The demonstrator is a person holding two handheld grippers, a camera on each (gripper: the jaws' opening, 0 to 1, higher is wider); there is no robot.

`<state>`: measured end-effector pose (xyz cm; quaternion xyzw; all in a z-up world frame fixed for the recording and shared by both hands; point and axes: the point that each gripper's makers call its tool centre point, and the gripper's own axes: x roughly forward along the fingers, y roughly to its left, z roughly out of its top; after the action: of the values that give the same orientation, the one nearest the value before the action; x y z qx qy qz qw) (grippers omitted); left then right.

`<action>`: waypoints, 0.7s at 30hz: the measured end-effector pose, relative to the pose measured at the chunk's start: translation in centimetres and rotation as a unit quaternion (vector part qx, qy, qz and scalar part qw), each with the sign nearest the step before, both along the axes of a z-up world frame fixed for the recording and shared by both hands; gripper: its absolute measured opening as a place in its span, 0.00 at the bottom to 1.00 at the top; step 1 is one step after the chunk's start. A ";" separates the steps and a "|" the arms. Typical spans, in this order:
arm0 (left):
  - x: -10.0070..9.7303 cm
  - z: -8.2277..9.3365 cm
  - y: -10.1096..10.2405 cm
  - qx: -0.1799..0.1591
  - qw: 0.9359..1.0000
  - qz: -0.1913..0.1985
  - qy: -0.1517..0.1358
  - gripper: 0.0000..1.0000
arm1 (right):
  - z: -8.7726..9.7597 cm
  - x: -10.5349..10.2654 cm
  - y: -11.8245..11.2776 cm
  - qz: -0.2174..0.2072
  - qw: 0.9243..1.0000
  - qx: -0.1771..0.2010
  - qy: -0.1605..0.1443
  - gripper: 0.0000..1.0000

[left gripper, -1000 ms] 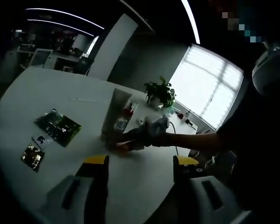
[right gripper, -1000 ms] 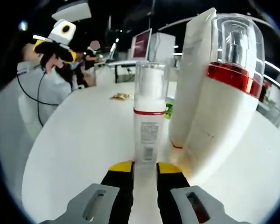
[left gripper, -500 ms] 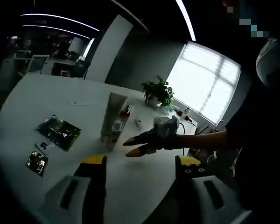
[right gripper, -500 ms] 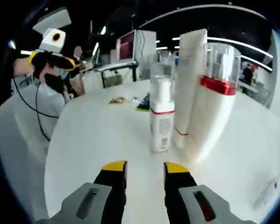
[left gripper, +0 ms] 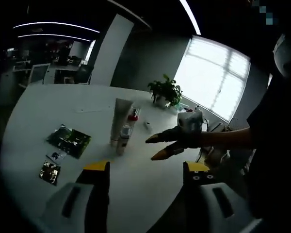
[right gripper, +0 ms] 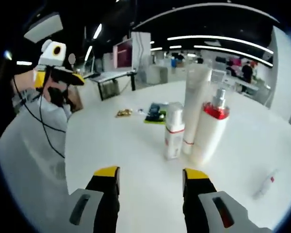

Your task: Arrange the skincare products in the storage area until every visible bottle or jar stands upright without overlapping.

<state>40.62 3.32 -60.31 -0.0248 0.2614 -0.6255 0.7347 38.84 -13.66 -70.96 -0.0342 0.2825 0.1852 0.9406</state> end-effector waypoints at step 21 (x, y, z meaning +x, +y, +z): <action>0.9 -1.7 3.9 0.054 0.998 0.043 0.008 0.65 | 4.4 -5.2 -0.6 -0.112 0.993 0.025 0.031 0.81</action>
<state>41.55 7.17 -62.06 -0.0010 0.2995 -0.5778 0.7593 33.68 -14.23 -66.61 0.0273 0.3091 0.0871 0.9466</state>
